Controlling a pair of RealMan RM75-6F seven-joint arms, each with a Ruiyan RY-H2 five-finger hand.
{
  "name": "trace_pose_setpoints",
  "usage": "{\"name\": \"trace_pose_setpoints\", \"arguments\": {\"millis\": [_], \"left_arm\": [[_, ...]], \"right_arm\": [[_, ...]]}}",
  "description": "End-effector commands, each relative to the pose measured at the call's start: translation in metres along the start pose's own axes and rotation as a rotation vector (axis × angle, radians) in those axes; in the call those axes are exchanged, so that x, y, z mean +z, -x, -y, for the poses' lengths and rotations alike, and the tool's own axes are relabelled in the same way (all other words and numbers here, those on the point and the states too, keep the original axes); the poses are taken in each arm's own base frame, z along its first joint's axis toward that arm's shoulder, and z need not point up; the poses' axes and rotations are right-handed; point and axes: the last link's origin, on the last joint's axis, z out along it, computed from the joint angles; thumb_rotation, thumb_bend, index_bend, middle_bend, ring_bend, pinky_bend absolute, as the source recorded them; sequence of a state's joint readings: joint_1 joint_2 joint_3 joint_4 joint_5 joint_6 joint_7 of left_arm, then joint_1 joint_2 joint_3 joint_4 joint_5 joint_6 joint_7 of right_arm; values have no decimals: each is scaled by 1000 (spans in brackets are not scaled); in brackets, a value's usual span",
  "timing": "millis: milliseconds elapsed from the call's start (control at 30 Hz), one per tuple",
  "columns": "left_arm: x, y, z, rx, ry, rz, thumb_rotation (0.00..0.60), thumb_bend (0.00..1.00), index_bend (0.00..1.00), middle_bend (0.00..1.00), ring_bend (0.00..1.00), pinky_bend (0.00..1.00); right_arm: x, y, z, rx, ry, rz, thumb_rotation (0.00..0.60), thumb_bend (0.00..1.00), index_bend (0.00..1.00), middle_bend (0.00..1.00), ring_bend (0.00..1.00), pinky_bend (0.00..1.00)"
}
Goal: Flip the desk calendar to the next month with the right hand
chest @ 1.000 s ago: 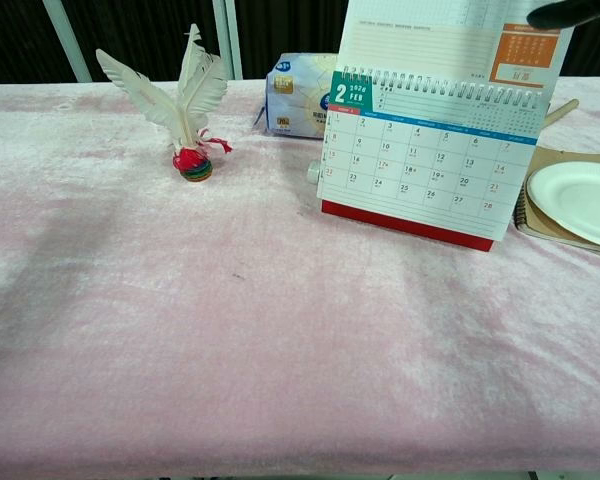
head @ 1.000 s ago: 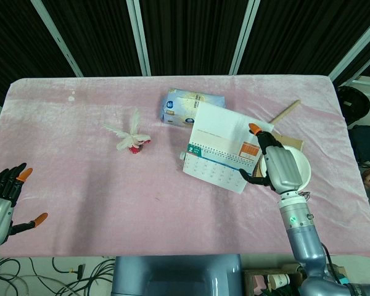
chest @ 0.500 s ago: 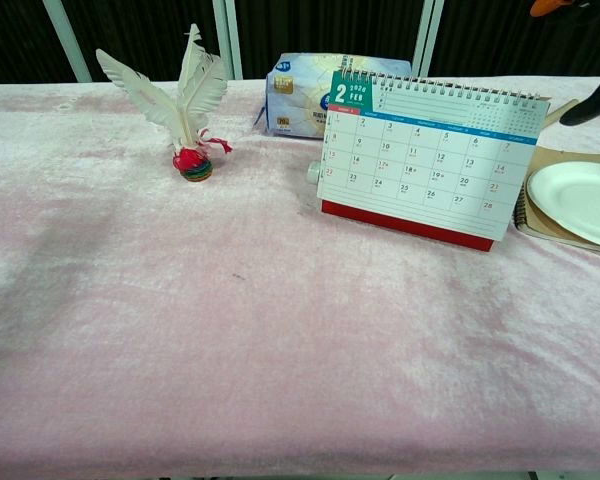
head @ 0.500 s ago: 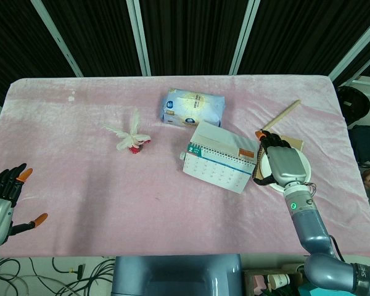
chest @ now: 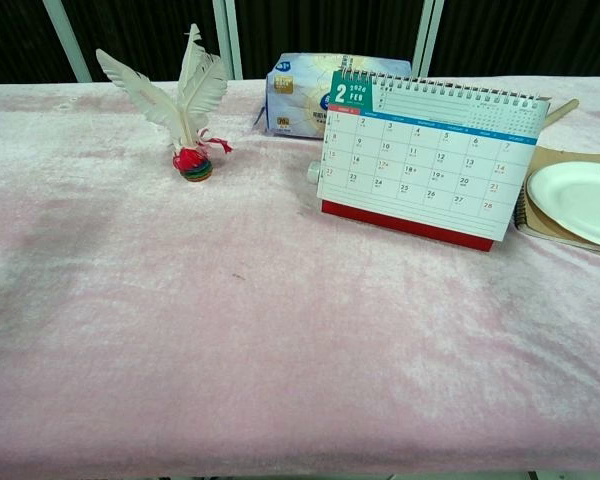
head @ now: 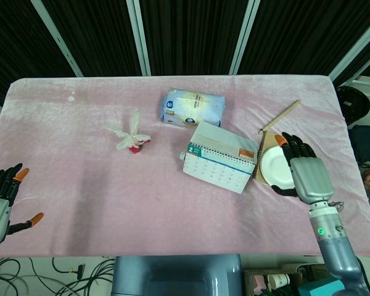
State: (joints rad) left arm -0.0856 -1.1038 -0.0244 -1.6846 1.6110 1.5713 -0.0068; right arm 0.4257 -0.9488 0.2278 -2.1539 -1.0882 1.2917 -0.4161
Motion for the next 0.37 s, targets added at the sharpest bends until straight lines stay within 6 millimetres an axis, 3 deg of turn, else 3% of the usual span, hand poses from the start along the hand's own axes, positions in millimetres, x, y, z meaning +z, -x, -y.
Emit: {"name": "trace_pose_setpoints", "arguments": {"millis": [33,167,367], "left_arm": [[0,1,1,22,-7,4,600,0,0,0,0,0],[-1,2,2,48,-10,1,600,0,0,0,0,0],[-2,4,4,58,-24,3,600,0,0,0,0,0]], "right_arm": [[-89,22,-68,-90,14,-35,600,68,0,0,0,103],[-125,35,-96,-173,-4,-51,600,69,0,0,0,103],[-149,48,-125,-242,-3,-131,600,69,0,0,0,103]]}}
